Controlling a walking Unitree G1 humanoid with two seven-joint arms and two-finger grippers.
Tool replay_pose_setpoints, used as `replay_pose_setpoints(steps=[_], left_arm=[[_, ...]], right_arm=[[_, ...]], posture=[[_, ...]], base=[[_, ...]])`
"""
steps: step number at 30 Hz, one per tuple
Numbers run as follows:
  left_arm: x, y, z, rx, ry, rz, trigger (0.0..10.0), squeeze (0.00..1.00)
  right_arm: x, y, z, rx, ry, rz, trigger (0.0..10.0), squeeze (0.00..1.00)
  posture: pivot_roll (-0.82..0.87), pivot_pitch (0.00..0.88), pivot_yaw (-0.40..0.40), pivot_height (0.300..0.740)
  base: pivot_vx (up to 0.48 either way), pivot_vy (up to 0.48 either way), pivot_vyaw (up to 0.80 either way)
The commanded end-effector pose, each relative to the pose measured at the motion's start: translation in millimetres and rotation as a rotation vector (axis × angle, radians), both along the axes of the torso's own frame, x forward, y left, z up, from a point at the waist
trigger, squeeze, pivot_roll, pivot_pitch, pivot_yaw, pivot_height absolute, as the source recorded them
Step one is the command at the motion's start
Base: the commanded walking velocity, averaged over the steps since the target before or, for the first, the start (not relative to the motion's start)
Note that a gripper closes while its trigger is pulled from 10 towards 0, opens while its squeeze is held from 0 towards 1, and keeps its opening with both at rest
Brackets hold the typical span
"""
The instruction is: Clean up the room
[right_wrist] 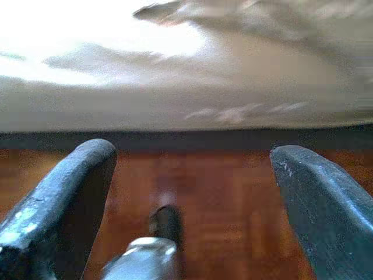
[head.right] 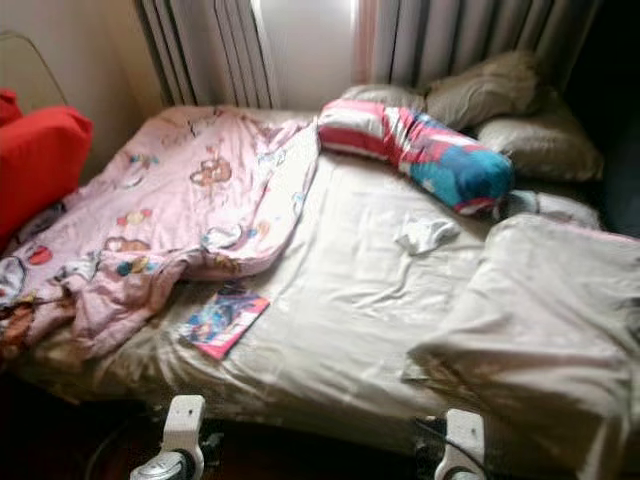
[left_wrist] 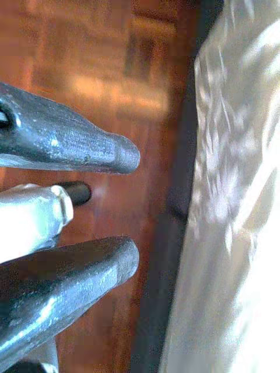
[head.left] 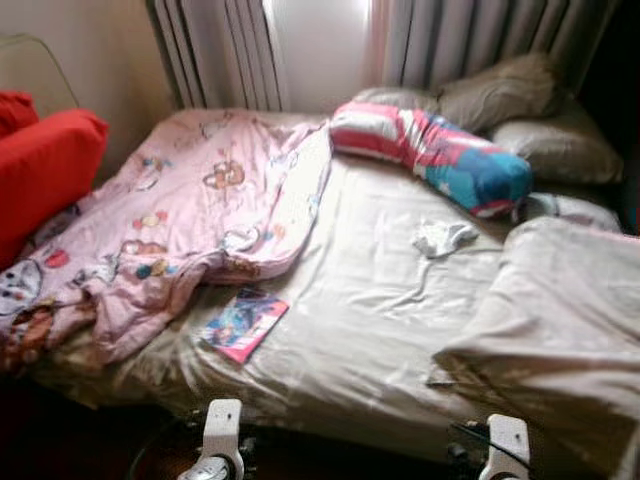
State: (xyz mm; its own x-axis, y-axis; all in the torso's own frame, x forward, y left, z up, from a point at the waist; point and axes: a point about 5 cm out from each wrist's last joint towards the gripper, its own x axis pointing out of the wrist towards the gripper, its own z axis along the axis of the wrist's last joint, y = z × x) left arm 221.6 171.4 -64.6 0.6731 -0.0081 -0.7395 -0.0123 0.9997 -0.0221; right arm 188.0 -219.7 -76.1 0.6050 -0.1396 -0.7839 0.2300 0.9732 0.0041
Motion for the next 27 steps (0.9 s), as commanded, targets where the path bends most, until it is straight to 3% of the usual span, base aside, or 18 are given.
replay_pose_setpoints(steps=[1, 2, 4, 10, 15, 21, 27], left_arm=[[-1.1, 13.1, 0.9, 0.037, -0.004, 0.009, 10.0, 0.00], [15.6, 18.5, 12.9, 0.034, -0.069, 0.009, 10.0, 0.00], [22.4, 21.1, 18.4, 0.032, -0.098, 0.009, 10.0, 0.00], [3.1, 35.5, 7.0, 0.036, -0.016, 0.053, 10.0, 0.00], [2.6, 38.5, 6.9, 0.040, -0.006, 0.063, 10.0, 0.00], [-2.2, 35.2, 3.4, 0.026, 0.000, 0.073, 10.0, 0.00], [1.4, 35.5, 5.5, 0.026, -0.003, 0.079, 10.0, 0.00]], right_arm=[[3.1, 9.8, -0.5, 0.030, -0.006, 0.003, 10.0, 0.00], [4.1, 9.8, 0.0, 0.027, -0.005, 0.013, 10.0, 0.00], [4.6, 9.5, 0.3, 0.025, -0.005, 0.015, 10.0, 0.00], [5.9, 9.0, 1.2, 0.035, -0.017, 0.001, 10.0, 0.00], [5.8, 8.2, 1.3, 0.038, -0.019, 0.005, 10.0, 0.00], [5.5, 7.3, 1.4, 0.040, -0.020, 0.000, 10.0, 0.00], [5.6, 7.5, 1.5, 0.039, -0.024, 0.001, 10.0, 0.00]], posture=[[0.02, 0.000, 0.007, 0.740], [0.02, 0.000, 0.003, 0.740], [0.02, 0.000, 0.000, 0.740], [0.01, 0.000, -0.003, 0.740], [0.01, 0.000, -0.008, 0.740], [0.00, 0.000, -0.008, 0.740], [0.01, 0.000, -0.009, 0.740]], base=[[0.000, -0.345, 0.00], [0.000, -0.349, 0.00], [0.000, -0.349, 0.00], [0.000, -0.346, -0.11], [0.000, -0.340, -0.76], [0.000, 0.000, -0.69], [0.000, 0.000, 0.00]])
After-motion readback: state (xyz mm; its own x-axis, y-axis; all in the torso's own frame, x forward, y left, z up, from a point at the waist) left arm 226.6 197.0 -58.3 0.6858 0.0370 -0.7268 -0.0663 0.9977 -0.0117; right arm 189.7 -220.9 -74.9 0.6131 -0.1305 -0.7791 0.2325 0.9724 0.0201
